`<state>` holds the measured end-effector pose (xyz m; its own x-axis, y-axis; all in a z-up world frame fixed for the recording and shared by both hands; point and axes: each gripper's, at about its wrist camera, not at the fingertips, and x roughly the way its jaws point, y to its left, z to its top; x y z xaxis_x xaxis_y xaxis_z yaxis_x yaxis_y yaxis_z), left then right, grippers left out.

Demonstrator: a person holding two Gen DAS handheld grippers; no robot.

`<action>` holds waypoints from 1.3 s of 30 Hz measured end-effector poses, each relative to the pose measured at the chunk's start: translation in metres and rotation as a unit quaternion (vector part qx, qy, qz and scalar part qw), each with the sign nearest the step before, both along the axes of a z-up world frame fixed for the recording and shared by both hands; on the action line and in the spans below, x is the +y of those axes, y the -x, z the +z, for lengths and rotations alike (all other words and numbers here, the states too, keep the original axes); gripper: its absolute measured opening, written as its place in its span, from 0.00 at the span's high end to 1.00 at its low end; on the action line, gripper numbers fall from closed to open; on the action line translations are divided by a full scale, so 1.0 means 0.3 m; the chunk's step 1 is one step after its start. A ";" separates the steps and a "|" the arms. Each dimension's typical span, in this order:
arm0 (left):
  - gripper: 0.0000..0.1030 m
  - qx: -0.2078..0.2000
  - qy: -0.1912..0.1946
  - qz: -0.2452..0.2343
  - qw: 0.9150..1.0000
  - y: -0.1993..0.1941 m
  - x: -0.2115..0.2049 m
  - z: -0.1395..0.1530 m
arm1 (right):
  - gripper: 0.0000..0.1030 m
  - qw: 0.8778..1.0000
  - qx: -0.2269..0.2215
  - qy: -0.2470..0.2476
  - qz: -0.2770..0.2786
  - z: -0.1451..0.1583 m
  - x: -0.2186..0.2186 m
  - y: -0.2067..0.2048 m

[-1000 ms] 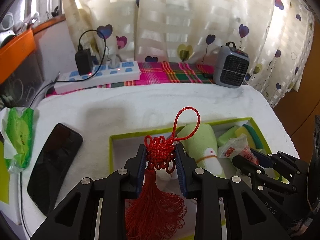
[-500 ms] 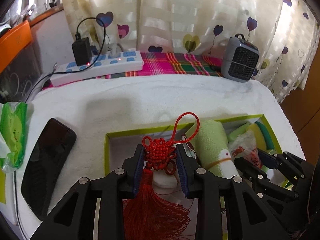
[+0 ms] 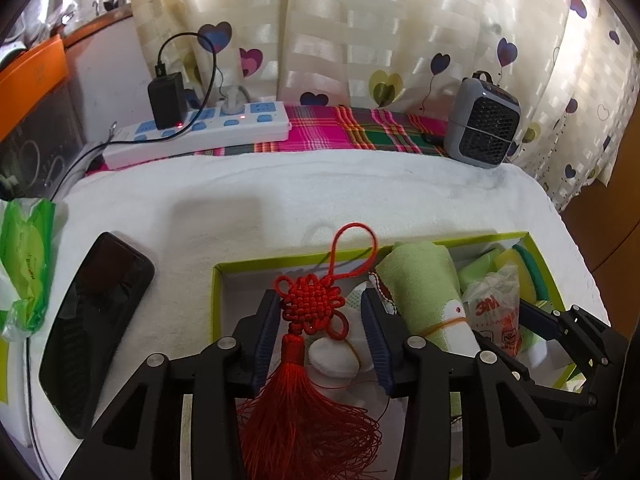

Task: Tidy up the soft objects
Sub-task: 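Lower both grippers into the box lid and open them to release knot and bag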

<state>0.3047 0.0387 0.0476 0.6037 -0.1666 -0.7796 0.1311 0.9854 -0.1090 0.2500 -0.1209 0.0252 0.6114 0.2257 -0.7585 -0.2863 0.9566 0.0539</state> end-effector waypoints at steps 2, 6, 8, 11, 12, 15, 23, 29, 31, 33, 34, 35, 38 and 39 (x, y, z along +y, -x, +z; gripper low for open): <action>0.59 0.000 0.001 -0.001 1.000 0.003 0.000 0.001 | 0.46 1.000 0.000 0.000 -0.001 0.000 -0.003 0.001; 0.55 -0.001 0.002 0.000 1.000 0.008 0.002 0.007 | 0.44 1.000 -0.002 -0.005 -0.005 0.007 -0.010 0.009; 0.52 -0.004 0.007 -0.001 1.000 0.015 0.003 0.012 | 0.44 1.000 -0.006 -0.004 -0.008 0.014 -0.011 0.015; 0.51 -0.011 0.008 -0.006 1.000 0.030 -0.002 0.026 | 0.41 1.000 -0.008 -0.004 -0.010 0.020 -0.014 0.019; 0.49 -0.013 0.007 -0.007 1.000 0.034 -0.004 0.030 | 0.41 1.000 -0.009 -0.005 -0.010 0.023 -0.016 0.021; 0.47 -0.015 0.007 -0.008 1.000 0.046 -0.007 0.039 | 0.41 1.000 -0.012 -0.007 -0.013 0.032 -0.018 0.028; 0.47 -0.025 0.009 -0.005 1.000 0.089 0.000 0.068 | 0.40 0.999 -0.021 -0.014 -0.019 0.062 -0.035 0.053; 0.47 -0.045 0.008 -0.003 0.999 0.163 0.016 0.109 | 0.40 0.999 -0.030 -0.022 -0.013 0.100 -0.055 0.107; 0.47 -0.049 0.010 -0.003 0.999 0.193 0.023 0.118 | 0.40 0.999 -0.034 -0.030 -0.017 0.114 -0.074 0.130; 0.47 -0.053 0.012 -0.004 0.999 0.222 0.031 0.121 | 0.40 0.998 -0.035 -0.042 -0.022 0.128 -0.103 0.154; 0.47 -0.053 0.012 -0.003 0.999 0.236 0.036 0.122 | 0.40 0.998 -0.035 -0.044 -0.023 0.133 -0.116 0.165; 0.47 -0.055 0.013 -0.001 0.998 0.250 0.042 0.123 | 0.40 0.998 -0.037 -0.044 -0.028 0.139 -0.133 0.181; 0.47 -0.059 0.022 0.001 0.998 0.298 0.058 0.128 | 0.40 0.997 -0.040 -0.055 -0.041 0.155 -0.186 0.224; 0.47 -0.060 0.025 0.001 0.998 0.312 0.063 0.129 | 0.40 0.996 -0.042 -0.060 -0.044 0.160 -0.202 0.238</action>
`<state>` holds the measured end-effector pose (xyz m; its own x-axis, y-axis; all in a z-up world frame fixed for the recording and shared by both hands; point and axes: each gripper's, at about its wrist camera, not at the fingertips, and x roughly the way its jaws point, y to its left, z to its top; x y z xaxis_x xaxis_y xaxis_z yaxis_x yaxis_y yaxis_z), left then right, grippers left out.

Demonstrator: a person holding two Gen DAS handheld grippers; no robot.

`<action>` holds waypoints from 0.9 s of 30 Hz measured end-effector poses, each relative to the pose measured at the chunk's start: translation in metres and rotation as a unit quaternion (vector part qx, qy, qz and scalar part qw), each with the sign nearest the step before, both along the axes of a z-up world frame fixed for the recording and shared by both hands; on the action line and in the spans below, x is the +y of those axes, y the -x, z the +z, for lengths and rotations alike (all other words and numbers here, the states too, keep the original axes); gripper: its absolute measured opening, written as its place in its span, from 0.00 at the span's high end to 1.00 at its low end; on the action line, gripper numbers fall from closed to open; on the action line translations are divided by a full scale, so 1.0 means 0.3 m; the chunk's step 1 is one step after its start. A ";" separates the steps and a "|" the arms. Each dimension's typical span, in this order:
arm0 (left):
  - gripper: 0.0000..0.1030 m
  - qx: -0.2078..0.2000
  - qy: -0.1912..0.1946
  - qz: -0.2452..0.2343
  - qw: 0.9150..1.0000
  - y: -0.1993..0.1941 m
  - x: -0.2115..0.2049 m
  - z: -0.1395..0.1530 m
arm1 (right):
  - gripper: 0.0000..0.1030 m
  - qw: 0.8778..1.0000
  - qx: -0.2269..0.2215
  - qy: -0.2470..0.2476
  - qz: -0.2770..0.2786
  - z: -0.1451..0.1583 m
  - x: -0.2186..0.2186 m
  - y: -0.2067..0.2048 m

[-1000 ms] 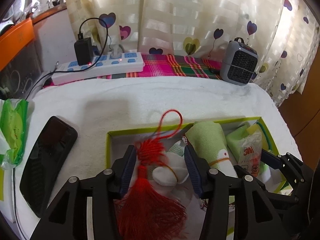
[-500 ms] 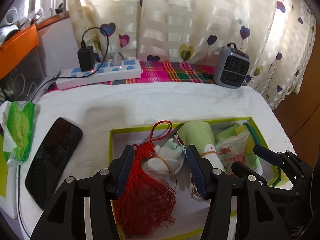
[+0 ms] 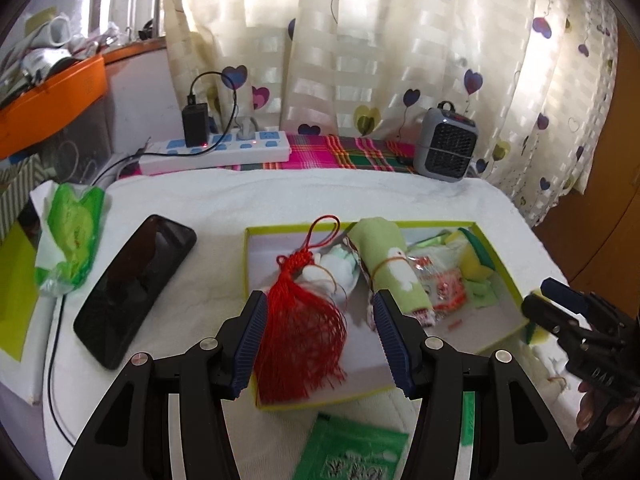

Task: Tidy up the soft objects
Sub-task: 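Withdraw both open grippers up from the box lid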

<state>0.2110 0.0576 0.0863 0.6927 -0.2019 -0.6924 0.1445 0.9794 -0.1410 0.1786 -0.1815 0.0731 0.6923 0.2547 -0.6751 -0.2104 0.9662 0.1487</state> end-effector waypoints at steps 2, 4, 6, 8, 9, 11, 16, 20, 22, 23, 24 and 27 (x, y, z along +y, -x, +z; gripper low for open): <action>0.47 -0.005 0.004 0.003 1.000 0.033 0.007 0.001 | 0.40 1.000 -0.002 -0.008 -0.008 0.008 -0.037 0.033; 0.47 -0.007 0.003 0.005 1.000 0.066 0.012 -0.005 | 0.40 1.000 -0.003 -0.008 -0.014 0.012 -0.065 0.059; 0.47 -0.007 0.010 0.004 1.000 0.092 0.021 -0.012 | 0.40 1.000 -0.005 -0.005 -0.024 0.012 -0.099 0.093; 0.47 -0.007 0.015 0.007 1.000 0.119 0.029 -0.020 | 0.40 0.999 -0.003 -0.004 -0.035 0.005 -0.130 0.120; 0.47 -0.009 0.014 0.008 1.000 0.129 0.031 -0.023 | 0.40 0.999 0.000 -0.005 -0.042 -0.002 -0.147 0.135; 0.47 -0.006 0.013 0.008 1.000 0.149 0.035 -0.036 | 0.40 0.999 0.005 -0.011 -0.052 -0.013 -0.175 0.159; 0.47 0.012 0.022 0.010 1.000 0.182 0.056 -0.079 | 0.40 0.998 0.009 -0.014 -0.059 -0.031 -0.203 0.213; 0.47 0.023 0.027 0.015 0.999 0.201 0.069 -0.106 | 0.40 0.998 0.008 -0.022 -0.058 -0.036 -0.211 0.243; 0.47 0.026 0.031 0.014 0.999 0.212 0.075 -0.117 | 0.40 0.998 0.008 -0.023 -0.054 -0.038 -0.207 0.247; 0.47 0.027 0.033 0.014 0.999 0.218 0.078 -0.121 | 0.40 0.998 0.009 -0.025 -0.050 -0.041 -0.204 0.246; 0.47 0.026 0.035 0.013 0.999 0.226 0.081 -0.125 | 0.40 0.999 0.010 -0.027 -0.046 -0.044 -0.198 0.246; 0.44 0.034 0.034 0.006 0.999 0.242 0.084 -0.147 | 0.40 0.999 0.016 -0.036 -0.022 -0.054 -0.164 0.247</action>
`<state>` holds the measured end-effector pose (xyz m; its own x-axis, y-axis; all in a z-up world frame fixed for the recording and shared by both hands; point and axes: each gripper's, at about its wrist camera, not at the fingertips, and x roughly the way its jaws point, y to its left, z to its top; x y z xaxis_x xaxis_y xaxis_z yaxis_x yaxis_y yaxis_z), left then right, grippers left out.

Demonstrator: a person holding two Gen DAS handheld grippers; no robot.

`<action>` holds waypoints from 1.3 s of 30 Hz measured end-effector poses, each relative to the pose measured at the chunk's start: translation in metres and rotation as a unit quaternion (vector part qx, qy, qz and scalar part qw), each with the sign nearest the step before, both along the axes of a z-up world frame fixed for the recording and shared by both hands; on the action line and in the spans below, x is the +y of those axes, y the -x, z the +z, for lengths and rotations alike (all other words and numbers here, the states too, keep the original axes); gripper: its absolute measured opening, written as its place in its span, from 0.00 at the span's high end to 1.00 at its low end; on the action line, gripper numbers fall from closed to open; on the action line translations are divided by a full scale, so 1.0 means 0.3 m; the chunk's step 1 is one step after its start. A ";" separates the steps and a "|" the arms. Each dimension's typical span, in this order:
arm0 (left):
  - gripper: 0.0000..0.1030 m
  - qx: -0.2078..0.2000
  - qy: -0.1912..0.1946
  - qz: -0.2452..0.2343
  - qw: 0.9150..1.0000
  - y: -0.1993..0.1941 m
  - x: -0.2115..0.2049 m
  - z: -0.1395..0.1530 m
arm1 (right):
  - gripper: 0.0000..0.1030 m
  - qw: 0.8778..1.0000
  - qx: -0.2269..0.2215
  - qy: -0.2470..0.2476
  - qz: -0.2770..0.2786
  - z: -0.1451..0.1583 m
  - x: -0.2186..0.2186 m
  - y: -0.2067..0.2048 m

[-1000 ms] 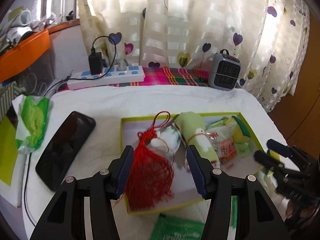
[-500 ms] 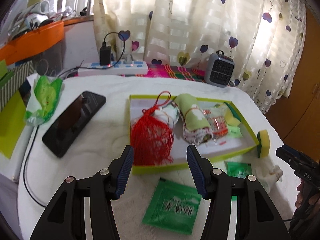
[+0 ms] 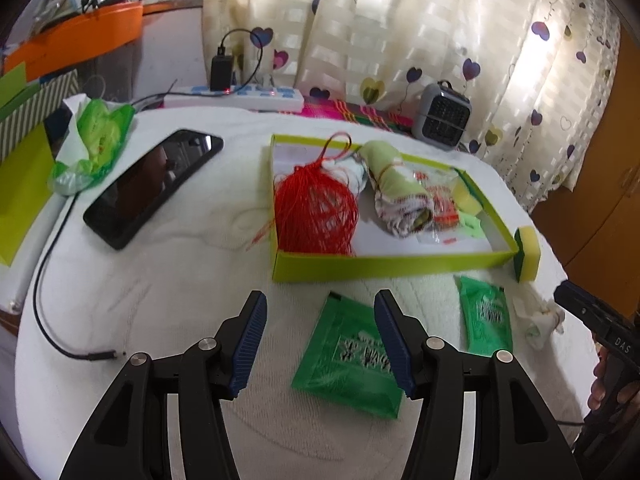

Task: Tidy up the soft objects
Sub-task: 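Withdraw both open grippers up from the box lid, then close the left gripper on the large green sachet while the right gripper approaches it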

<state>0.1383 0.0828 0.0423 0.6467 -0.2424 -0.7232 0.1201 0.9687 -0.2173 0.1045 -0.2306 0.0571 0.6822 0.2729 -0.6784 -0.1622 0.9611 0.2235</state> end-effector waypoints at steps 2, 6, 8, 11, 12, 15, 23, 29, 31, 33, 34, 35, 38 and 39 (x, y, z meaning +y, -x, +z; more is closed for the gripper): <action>0.43 0.007 -0.001 -0.004 1.000 0.012 0.002 -0.016 | 0.40 1.000 0.004 0.005 0.019 -0.011 0.037 0.000; 0.39 0.017 0.007 -0.008 1.000 0.029 0.006 -0.039 | 0.40 0.998 0.009 0.008 0.056 -0.026 0.112 -0.004; 0.38 0.022 0.005 -0.013 1.000 0.033 -0.003 -0.048 | 0.40 0.997 0.014 0.014 0.069 -0.038 0.148 -0.014; 0.37 0.028 -0.002 -0.030 0.999 0.037 -0.030 -0.059 | 0.37 0.997 0.023 0.018 0.071 -0.058 0.169 -0.035; 0.36 0.029 -0.002 -0.033 0.999 0.039 -0.039 -0.063 | 0.35 0.997 0.028 0.019 0.072 -0.066 0.175 -0.042; 0.35 0.038 -0.008 -0.037 0.999 0.038 -0.058 -0.079 | 0.33 0.996 0.038 0.030 0.074 -0.086 0.191 -0.050; 0.33 0.046 -0.022 -0.036 0.998 0.040 -0.080 -0.099 | 0.32 0.993 0.052 0.063 0.083 -0.123 0.230 -0.064; 0.28 0.046 -0.038 -0.043 0.997 0.033 -0.110 -0.104 | 0.26 0.991 0.054 0.074 0.093 -0.142 0.254 -0.067; 0.27 0.046 -0.047 -0.044 0.997 0.028 -0.122 -0.105 | 0.25 0.991 0.054 0.078 0.096 -0.147 0.260 -0.067; 0.26 0.047 -0.054 -0.043 0.997 0.025 -0.130 -0.107 | 0.23 0.991 0.054 0.081 0.096 -0.150 0.266 -0.069; 0.26 0.047 -0.057 -0.043 0.996 0.022 -0.133 -0.107 | 0.23 0.990 0.053 0.083 0.096 -0.151 0.268 -0.069; 0.26 0.048 -0.060 -0.042 0.996 0.018 -0.136 -0.107 | 0.23 0.990 0.053 0.085 0.097 -0.152 0.270 -0.069; 0.26 0.047 -0.085 -0.040 0.994 0.012 -0.161 -0.111 | 0.22 0.990 0.047 0.095 0.095 -0.158 0.277 -0.068; 0.26 0.046 -0.092 -0.040 0.994 0.012 -0.168 -0.113 | 0.22 0.990 0.047 0.096 0.095 -0.158 0.278 -0.068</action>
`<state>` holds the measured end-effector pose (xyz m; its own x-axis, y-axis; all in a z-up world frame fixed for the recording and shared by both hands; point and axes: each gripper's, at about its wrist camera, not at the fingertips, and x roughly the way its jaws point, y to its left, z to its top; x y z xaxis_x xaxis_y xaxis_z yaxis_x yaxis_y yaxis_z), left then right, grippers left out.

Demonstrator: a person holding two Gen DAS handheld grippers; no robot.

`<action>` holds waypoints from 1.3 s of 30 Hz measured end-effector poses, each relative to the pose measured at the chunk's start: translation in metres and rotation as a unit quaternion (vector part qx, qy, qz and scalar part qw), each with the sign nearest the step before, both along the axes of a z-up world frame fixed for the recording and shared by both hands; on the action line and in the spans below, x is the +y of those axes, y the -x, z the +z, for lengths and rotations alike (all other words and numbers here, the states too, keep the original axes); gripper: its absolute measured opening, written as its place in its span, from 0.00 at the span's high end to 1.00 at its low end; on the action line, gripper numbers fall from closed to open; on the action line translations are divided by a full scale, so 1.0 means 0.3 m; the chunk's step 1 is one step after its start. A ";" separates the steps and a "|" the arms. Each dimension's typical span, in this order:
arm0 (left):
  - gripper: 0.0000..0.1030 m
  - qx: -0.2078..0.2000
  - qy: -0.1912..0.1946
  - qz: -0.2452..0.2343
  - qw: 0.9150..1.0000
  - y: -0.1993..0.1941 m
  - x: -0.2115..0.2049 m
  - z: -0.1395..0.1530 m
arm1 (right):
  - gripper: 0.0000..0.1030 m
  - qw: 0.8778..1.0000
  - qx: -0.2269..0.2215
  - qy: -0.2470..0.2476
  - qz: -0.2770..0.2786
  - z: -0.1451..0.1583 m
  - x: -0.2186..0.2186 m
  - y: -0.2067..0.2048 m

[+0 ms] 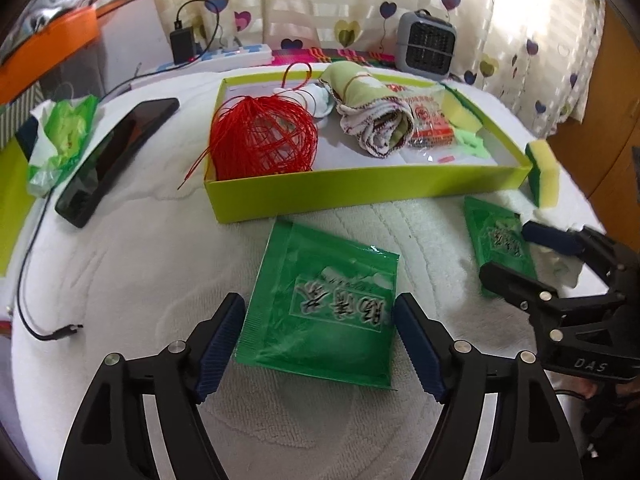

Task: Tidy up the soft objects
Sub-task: 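Close the left gripper on the large green sachet while the right gripper approaches it, then lift the large sachet with the left gripper while the right gripper grasps the small green sachet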

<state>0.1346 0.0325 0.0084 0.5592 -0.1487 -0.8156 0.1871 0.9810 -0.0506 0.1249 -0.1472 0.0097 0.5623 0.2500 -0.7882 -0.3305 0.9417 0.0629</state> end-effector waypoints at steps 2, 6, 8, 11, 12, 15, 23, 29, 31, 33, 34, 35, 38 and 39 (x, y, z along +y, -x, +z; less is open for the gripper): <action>0.26 -0.002 -0.008 0.000 1.000 0.004 -0.006 -0.003 | 0.22 1.000 0.002 0.001 -0.002 0.000 -0.001 0.001; 0.26 -0.005 -0.006 0.007 1.000 0.005 -0.004 -0.003 | 0.22 1.000 0.002 0.001 0.000 0.000 0.000 0.005; 0.26 -0.006 -0.007 0.008 1.000 0.006 -0.004 -0.004 | 0.22 1.000 0.004 0.001 0.000 0.000 0.002 0.000; 0.27 -0.009 -0.014 0.010 1.000 0.008 -0.009 -0.005 | 0.22 1.000 0.004 0.007 0.000 -0.002 0.007 0.001; 0.29 -0.009 -0.013 0.012 1.000 0.008 -0.006 -0.005 | 0.22 1.000 0.004 0.009 -0.001 -0.003 0.008 0.001; 0.32 -0.011 -0.009 0.016 1.000 0.007 0.004 -0.001 | 0.22 1.000 0.003 0.014 -0.001 -0.005 0.010 0.003; 0.47 -0.019 -0.007 0.020 1.000 0.012 0.008 0.006 | 0.24 1.000 0.001 0.019 0.001 -0.007 0.014 0.008; 0.56 -0.026 -0.010 0.014 1.000 0.017 -0.002 0.011 | 0.34 1.000 -0.003 0.021 -0.001 -0.003 0.010 0.012; 0.58 -0.025 -0.004 0.015 1.000 0.015 0.004 0.012 | 0.37 1.000 -0.004 0.022 0.000 -0.002 0.010 0.015; 0.59 -0.026 -0.002 0.016 1.000 0.016 0.007 0.012 | 0.43 1.000 -0.007 0.024 0.003 0.000 0.015 0.018; 0.59 -0.026 -0.002 0.015 1.000 0.017 0.006 0.011 | 0.51 1.000 -0.010 0.023 0.003 0.003 0.016 0.020; 0.59 -0.026 -0.002 0.016 1.000 0.017 0.006 0.012 | 0.56 1.000 -0.011 0.020 0.006 0.005 0.016 0.021; 0.59 -0.026 -0.001 0.016 1.000 0.018 0.006 0.011 | 0.70 1.000 -0.016 0.020 0.006 0.010 0.019 0.025; 0.59 -0.026 -0.001 0.016 1.000 0.018 0.006 0.011 | 0.70 1.000 -0.014 0.015 0.005 0.010 0.015 0.023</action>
